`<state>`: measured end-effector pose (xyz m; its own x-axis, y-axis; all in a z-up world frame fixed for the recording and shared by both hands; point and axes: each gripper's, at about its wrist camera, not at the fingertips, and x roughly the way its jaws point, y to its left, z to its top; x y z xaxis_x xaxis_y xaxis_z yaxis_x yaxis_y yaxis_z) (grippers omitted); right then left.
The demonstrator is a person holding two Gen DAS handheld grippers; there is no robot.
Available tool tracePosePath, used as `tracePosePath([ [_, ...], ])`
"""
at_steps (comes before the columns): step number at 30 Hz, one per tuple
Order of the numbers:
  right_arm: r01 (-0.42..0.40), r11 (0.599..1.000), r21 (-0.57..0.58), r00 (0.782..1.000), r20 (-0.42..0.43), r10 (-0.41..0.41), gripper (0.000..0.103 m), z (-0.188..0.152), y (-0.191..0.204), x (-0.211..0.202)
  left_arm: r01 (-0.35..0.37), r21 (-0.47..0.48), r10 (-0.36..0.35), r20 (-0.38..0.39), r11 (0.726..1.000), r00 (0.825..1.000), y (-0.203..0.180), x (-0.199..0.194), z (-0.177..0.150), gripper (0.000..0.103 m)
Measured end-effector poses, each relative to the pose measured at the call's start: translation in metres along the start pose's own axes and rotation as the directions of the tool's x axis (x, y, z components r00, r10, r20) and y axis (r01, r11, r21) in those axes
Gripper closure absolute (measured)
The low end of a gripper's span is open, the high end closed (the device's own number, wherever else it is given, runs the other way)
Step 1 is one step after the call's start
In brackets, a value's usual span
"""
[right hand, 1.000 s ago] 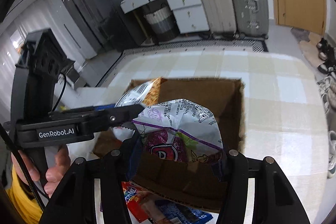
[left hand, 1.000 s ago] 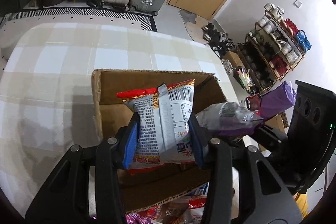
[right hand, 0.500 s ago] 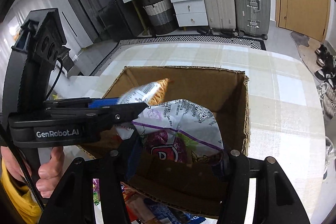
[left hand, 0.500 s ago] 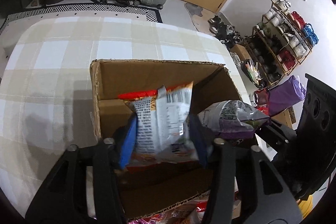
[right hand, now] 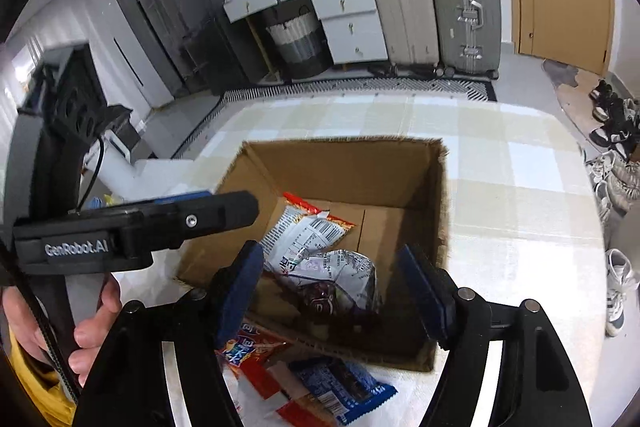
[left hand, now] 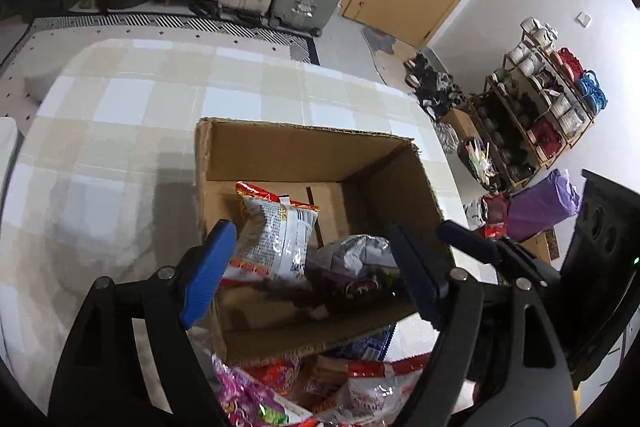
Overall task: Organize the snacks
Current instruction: 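Withdraw both grippers from the box back toward the snack pile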
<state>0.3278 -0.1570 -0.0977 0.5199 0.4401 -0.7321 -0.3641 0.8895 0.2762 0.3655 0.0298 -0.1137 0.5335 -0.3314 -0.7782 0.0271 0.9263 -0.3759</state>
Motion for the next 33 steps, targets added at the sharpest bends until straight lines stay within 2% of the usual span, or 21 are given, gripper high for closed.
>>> tracePosePath([
  [5, 0.009, 1.000, 0.001, 0.996, 0.091, -0.009, 0.028, -0.008, 0.007, -0.043, -0.049, 0.041, 0.045, 0.092, 0.998, 0.995, -0.014, -0.042, -0.020, 0.021],
  [9, 0.015, 1.000, 0.000, 0.988, 0.157, -0.014, 0.022, -0.018, 0.018, -0.076, -0.093, 0.099, 0.074, 0.184, 0.991, 0.980, -0.033, -0.083, -0.043, 0.019],
  [11, 0.012, 1.000, -0.001, 0.981, 0.192, -0.012, 0.019, -0.026, 0.026, -0.094, -0.122, 0.117, 0.093, 0.227, 0.986, 0.969, -0.040, -0.101, -0.055, 0.016],
  [13, 0.012, 1.000, -0.004, 0.976, 0.217, -0.010, 0.018, -0.033, 0.034, -0.108, -0.147, 0.130, 0.107, 0.276, 0.981, 0.955, -0.048, -0.123, -0.069, 0.001],
  [15, 0.010, 1.000, -0.005, 0.973, 0.232, -0.009, 0.017, -0.040, 0.043, -0.122, -0.168, 0.137, 0.113, 0.336, 0.976, 0.935, -0.054, -0.147, -0.085, 0.001],
  [18, 0.016, 1.000, -0.006, 0.962, 0.272, -0.014, 0.014, -0.051, 0.056, -0.142, -0.166, 0.150, 0.100, 0.371, 0.975, 0.923, -0.059, -0.174, -0.103, 0.001],
  [21, 0.026, 1.000, -0.007, 0.946, 0.325, -0.023, 0.007, -0.068, 0.071, -0.166, -0.179, 0.148, 0.105, 0.407, 0.973, 0.907, -0.060, -0.202, -0.122, 0.001],
  [24, 0.020, 1.000, -0.017, 0.928, 0.372, -0.012, 0.005, -0.082, 0.084, -0.187, -0.219, 0.145, 0.130, 0.459, 0.965, 0.879, -0.056, -0.232, -0.145, 0.001],
  [25, 0.018, 1.000, -0.017, 0.921, 0.388, -0.010, 0.000, -0.087, 0.088, -0.194, -0.226, 0.145, 0.133, 0.471, 0.963, 0.872, -0.056, -0.239, -0.152, 0.001],
  [31, -0.007, 0.999, -0.046, 0.883, 0.469, 0.028, 0.000, -0.118, 0.111, -0.231, -0.224, 0.151, 0.119, 0.509, 0.963, 0.852, -0.051, -0.283, -0.195, 0.001],
  [33, 0.012, 0.998, -0.064, 0.869, 0.495, 0.021, 0.000, -0.130, 0.124, -0.241, -0.248, 0.149, 0.135, 0.528, 0.957, 0.838, -0.046, -0.296, -0.211, 0.001],
])
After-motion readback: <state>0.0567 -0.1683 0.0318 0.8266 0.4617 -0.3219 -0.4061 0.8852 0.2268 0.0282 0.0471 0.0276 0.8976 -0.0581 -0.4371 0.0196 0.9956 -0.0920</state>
